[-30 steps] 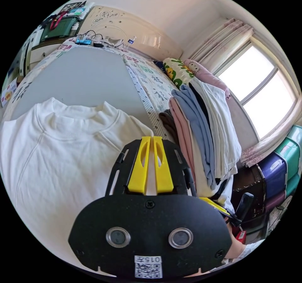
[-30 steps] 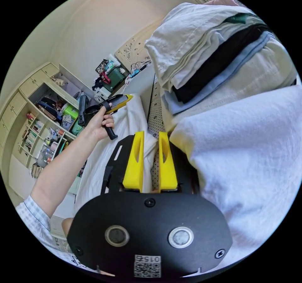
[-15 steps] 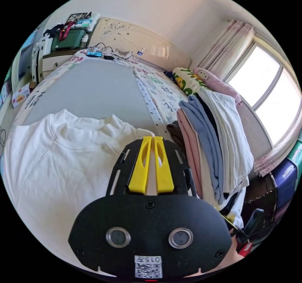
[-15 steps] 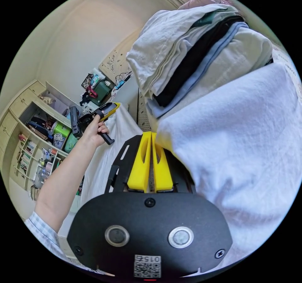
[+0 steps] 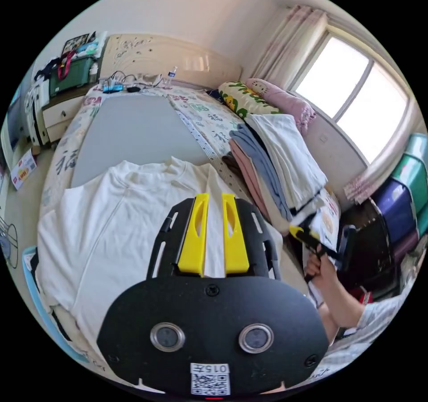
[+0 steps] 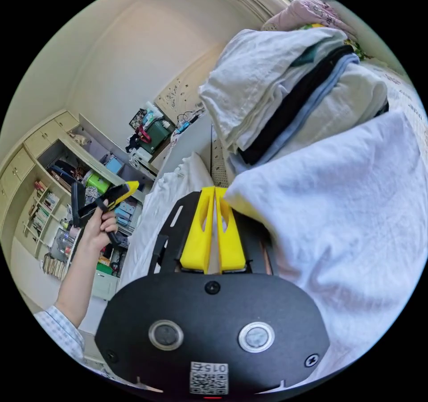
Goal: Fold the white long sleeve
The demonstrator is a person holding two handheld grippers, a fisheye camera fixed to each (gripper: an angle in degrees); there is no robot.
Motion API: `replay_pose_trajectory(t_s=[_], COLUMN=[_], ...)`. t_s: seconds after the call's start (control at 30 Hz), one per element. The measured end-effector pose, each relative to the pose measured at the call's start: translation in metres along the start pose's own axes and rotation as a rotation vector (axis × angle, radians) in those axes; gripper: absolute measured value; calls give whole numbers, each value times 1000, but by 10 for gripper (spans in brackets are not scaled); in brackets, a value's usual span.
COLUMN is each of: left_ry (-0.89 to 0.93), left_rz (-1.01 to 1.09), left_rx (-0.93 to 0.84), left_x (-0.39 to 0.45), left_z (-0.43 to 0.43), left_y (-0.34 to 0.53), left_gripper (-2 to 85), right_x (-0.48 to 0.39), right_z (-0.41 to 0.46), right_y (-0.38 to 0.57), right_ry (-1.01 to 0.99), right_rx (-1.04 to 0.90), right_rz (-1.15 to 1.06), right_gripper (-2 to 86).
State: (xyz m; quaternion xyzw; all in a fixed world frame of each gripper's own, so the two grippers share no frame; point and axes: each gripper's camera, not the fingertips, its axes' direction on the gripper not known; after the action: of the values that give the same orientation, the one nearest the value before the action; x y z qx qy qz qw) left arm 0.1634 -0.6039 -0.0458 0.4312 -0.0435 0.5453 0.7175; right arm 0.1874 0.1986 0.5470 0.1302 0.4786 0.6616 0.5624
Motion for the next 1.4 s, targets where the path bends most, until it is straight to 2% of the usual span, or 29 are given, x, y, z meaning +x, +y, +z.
replay_pose_trajectory(t_s=[0.07,0.23,0.3,0.4,0.5,0.6,0.7,0.97,1.1,1.23,1.4], left_ry=[-4,-10,-34,-78,-150,-123,-98,-81,-89,-104,-192], left_rz=[36,-52,-87,-45,54,80,144,174,166,181,179], left_rx=[0,0,-15,-48,-163,-215,-364,-599,-613,-598,-576], left_x=[9,7,7,14,31,35,43,45,50,61,82], left_z=[-51,-148,-173,-186,-190,-183,-164,-130,-127,-134,-152], left_y=[45,164,204,242,228,222,217,211,198,192,182], left_gripper=[53,50,49,37,42,68,62,47,14,-1,-5], right_x=[-34,-159,-225,-294,-353,-402,-435,-479,-495,-500,-495], right_z=[-14,-47,-50,-42,-19,15,46,75,82,76,70], right_y=[-12,-20,-13,2,16,43,63,34,32,30,12], right_ry=[-24,-92,-150,-226,-402,-542,-565,-519,-476,-441,-516], right_rx=[46,87,-3,-121,-307,-527,-663,-711,-762,-711,-693], right_rz=[-91,-473,-721,-933,-1023,-1116,-1238,-1301,-1369,-1401,-1302], right_gripper=[-4,6,19,40,44,43,53,71,37,4,-4])
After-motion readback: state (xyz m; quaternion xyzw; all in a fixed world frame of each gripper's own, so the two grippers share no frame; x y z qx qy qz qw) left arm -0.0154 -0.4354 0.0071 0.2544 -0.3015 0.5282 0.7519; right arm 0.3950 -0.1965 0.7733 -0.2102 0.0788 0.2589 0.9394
